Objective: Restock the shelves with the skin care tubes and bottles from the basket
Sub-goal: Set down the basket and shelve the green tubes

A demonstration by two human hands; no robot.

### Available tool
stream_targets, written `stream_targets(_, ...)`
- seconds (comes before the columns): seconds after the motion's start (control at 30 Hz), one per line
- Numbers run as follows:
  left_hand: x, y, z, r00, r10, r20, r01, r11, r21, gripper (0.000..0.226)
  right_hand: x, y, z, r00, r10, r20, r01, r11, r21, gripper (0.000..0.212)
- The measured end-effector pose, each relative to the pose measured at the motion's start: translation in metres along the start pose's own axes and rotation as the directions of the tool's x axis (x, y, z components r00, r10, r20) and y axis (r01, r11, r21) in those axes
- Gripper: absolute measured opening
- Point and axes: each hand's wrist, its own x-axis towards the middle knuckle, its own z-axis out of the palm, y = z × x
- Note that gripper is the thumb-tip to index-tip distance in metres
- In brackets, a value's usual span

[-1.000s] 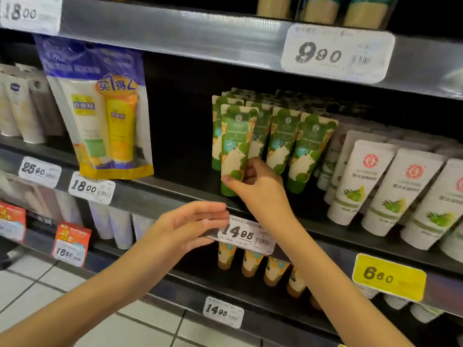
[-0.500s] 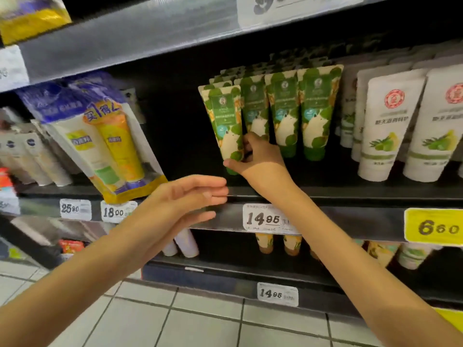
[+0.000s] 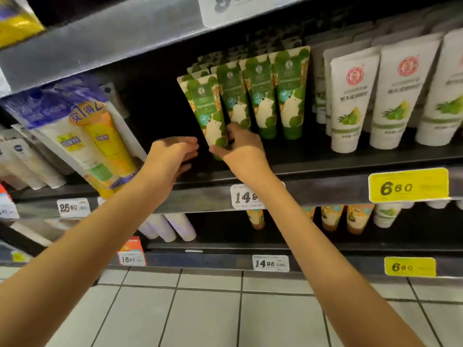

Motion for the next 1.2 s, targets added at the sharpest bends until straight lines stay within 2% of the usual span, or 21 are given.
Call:
stream_targets(0.1,0.006,-0.006,0.015,0.994,0.038,-0.106,-0.044,0.998,-0.048,0.025,0.001,0.002,0.003,1.000,-0.014,-0.017,0.014,1.000,0.004,0.045)
stream_targets(0.17,0.007,-0.012,0.017,0.991,0.067,-0.119,-0.078,0.993,-0.091,0.027,0.003,0.004,0.006,0.999,-0.019,-0.039,0.019,1.000,-0.003,0.044)
stream_targets(0.27,0.009,-0.024,0.016,0.985,0.156,-0.077,-0.163,0.982,-0.096,0.029,0.007,0.008,0.009,0.998,0.001,-0.070,-0.001,1.000,0.006,0.045)
stream_targets(0.4,0.016,-0.026,0.009,0.991,0.135,-0.022,-0.137,0.959,-0.247,0.029,0.008,0.009,0.011,0.995,-0.001,-0.095,0.001,1.000,0.004,0.044)
stream_targets(0.57,-0.001,-0.024,0.004,0.973,0.216,0.083,-0.204,0.970,-0.131,0.034,0.004,0.001,0.009,0.997,0.034,-0.069,-0.040,0.995,-0.088,0.048)
stream_targets(0.67,-0.015,-0.018,-0.012,0.974,0.193,0.119,-0.189,0.981,-0.048,0.031,-0.015,-0.004,0.006,0.970,-0.097,-0.224,0.075,0.992,-0.102,0.046)
stream_targets(0.73,-0.035,-0.019,-0.031,0.978,0.162,0.131,-0.153,0.986,-0.072,0.026,-0.040,-0.010,0.009,0.910,-0.238,-0.341,0.213,0.971,-0.111,0.033)
stream_targets(0.77,-0.050,-0.024,-0.045,0.979,0.153,0.138,-0.141,0.986,-0.094,0.024,-0.056,-0.015,0.015,0.893,-0.294,-0.341,0.276,0.956,-0.103,0.028)
stream_targets(0.87,-0.106,-0.055,-0.101,0.972,0.195,0.131,-0.183,0.978,-0.096,0.020,-0.108,-0.036,0.050,0.914,-0.368,-0.169,0.381,0.924,0.045,0.014)
stream_targets(0.93,-0.149,-0.082,-0.154,0.978,0.194,0.080,-0.193,0.981,-0.015,0.023,-0.140,-0.056,0.083,0.920,-0.387,0.062,0.370,0.909,0.191,0.005)
stream_targets(0.97,-0.170,-0.097,-0.182,0.985,0.171,0.021,-0.172,0.984,0.042,0.024,-0.154,-0.068,0.102,0.891,-0.413,0.189,0.364,0.899,0.245,0.003)
stream_targets(1.07,-0.238,-0.144,-0.261,0.971,0.054,-0.232,-0.015,0.986,0.164,0.025,-0.197,-0.102,0.157,0.743,-0.503,0.442,0.333,0.850,0.408,0.006)
stream_targets(1.13,-0.287,-0.178,-0.303,0.923,-0.021,-0.385,0.101,0.977,0.190,0.024,-0.225,-0.120,0.191,0.625,-0.538,0.565,0.251,0.825,0.507,0.008)
stream_targets(1.2,-0.330,-0.212,-0.331,0.861,-0.111,-0.497,0.216,0.964,0.158,0.021,-0.250,-0.135,0.223,0.474,-0.539,0.696,0.164,0.831,0.532,0.009)
